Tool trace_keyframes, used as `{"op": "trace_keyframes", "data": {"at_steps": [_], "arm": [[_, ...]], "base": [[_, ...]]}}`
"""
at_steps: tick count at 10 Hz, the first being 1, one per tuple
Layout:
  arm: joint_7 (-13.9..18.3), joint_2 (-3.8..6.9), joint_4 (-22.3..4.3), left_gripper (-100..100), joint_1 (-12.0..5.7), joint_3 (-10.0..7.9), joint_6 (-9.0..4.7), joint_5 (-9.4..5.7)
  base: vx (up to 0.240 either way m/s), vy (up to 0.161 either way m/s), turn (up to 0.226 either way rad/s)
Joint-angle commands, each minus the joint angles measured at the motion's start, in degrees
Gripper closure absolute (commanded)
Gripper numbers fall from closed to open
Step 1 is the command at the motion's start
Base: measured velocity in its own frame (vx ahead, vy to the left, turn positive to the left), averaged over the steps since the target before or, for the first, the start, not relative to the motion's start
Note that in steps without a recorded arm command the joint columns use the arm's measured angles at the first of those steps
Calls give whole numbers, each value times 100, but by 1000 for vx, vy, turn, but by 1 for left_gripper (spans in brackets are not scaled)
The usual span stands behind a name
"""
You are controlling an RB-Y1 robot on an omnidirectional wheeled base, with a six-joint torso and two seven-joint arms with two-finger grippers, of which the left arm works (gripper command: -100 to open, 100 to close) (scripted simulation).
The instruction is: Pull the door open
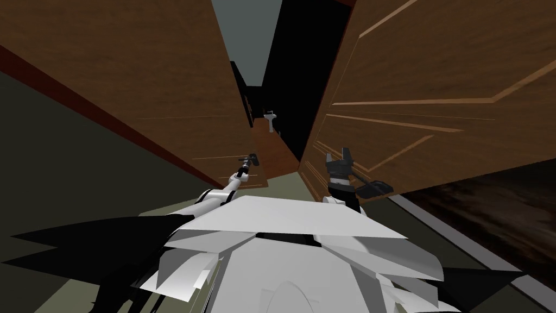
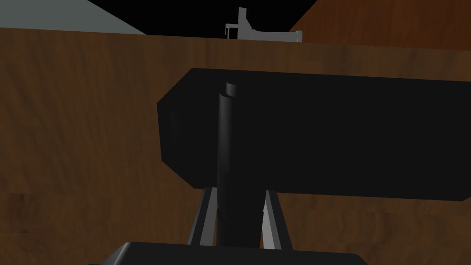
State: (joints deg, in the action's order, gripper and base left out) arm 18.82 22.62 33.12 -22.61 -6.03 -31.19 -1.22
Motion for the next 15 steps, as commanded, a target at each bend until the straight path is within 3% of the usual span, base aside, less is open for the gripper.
{"op": "trace_keyframes", "data": {"at_steps": [1, 3, 8, 12, 13, 15], "arm": [[85, 39, -38, 100, -20, 27, -55, 37], [98, 41, -43, 100, -24, 36, -52, 45], [495, 157, 8, 100, 26, 414, -202, 201], [729, 235, 47, 100, 52, 632, -291, 290], [689, 204, 58, 100, 51, 614, -265, 282], [900, 272, 100, 100, 103, 813, -371, 374]], "base": [[-237, 115, -183], [-176, 76, -128], [-222, 84, -109], [-233, 86, -87], [-89, 14, -24], [-198, 89, -89]]}}
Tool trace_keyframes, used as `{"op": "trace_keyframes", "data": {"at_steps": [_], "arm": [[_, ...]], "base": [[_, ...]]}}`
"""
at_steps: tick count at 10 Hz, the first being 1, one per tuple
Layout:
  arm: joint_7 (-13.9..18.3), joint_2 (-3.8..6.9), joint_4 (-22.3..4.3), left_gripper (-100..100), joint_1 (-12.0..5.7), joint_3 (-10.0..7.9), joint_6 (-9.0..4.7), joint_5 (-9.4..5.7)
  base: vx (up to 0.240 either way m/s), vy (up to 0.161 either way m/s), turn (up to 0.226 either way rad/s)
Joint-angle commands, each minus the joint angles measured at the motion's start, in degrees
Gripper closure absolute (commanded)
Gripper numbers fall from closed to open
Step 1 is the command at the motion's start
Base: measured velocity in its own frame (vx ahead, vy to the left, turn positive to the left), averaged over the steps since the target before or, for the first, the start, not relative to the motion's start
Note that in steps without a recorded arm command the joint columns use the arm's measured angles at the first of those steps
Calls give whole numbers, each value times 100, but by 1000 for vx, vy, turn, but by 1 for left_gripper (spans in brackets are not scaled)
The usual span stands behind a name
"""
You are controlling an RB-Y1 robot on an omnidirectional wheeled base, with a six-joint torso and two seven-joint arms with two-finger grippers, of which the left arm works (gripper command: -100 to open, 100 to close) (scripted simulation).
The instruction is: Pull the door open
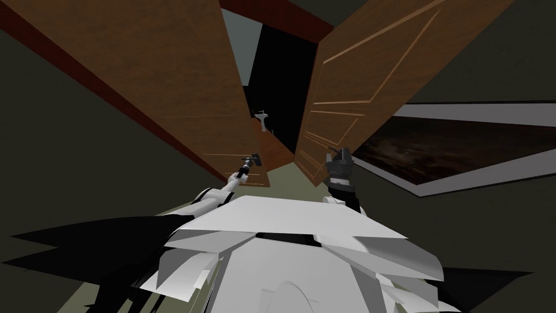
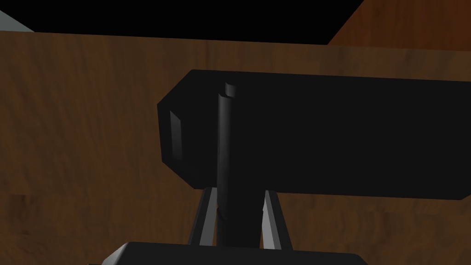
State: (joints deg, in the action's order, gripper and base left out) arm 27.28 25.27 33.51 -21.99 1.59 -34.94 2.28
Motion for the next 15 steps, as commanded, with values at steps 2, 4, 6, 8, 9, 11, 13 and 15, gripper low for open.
{"op": "trace_keyframes", "data": {"at_steps": [2, 4, 6, 8, 9, 11, 13, 15], "arm": [[218, 73, 107, 100, 69, 198, -83, 93], [384, 140, 153, 100, 96, 347, -171, 162], [521, 195, 191, 100, 119, 469, -243, 219], [536, 179, 185, 100, 121, 507, -257, 235], [708, 255, 252, 100, 175, 664, -391, 319], [857, 332, 320, 100, 215, 796, -510, 390], [1018, 416, 392, 100, 261, 939, -638, 467], [1207, 513, 475, 100, 317, 1109, -787, 558]], "base": [[-218, 123, -85], [-210, 86, -63], [-180, 105, -56], [-129, 53, -44], [-122, 64, -26], [-190, 123, -38], [-190, 105, -20], [-168, 137, -20]]}}
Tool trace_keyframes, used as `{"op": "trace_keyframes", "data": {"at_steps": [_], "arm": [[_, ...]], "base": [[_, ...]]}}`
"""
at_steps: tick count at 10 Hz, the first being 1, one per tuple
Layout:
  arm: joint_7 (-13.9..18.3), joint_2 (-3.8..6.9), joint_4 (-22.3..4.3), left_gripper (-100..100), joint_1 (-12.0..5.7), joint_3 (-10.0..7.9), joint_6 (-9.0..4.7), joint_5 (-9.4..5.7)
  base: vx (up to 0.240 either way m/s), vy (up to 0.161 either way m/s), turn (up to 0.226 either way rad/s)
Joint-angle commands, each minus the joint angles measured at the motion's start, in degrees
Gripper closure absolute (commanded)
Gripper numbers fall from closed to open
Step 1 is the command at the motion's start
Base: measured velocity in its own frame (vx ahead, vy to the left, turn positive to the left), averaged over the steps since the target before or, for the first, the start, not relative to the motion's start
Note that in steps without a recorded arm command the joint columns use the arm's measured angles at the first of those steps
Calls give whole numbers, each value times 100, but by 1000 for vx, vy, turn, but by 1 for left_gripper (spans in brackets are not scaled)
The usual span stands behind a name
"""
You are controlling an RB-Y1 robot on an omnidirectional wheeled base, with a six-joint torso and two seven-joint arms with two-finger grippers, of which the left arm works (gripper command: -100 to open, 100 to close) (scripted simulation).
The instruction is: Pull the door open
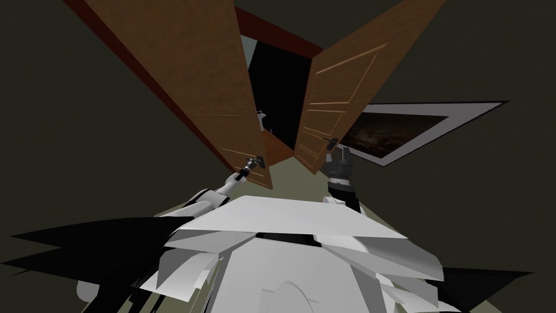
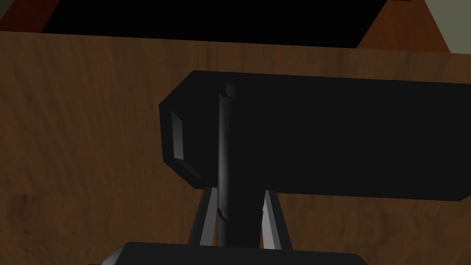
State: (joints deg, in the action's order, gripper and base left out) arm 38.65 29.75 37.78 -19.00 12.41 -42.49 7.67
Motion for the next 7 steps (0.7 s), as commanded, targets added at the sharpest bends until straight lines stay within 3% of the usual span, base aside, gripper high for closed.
{"op": "trace_keyframes", "data": {"at_steps": [1, 2, 3, 7], "arm": [[136, 100, 77, 100, 38, 87, -85, 51], [81, 36, 54, 100, 33, 78, -50, 41], [188, 134, 59, 100, 118, 151, -236, 76], [375, 357, 67, 100, 251, 246, -591, 121]], "base": [[-158, 134, -25], [-76, 49, -24], [-112, 58, -80], [-111, 79, -63]]}}
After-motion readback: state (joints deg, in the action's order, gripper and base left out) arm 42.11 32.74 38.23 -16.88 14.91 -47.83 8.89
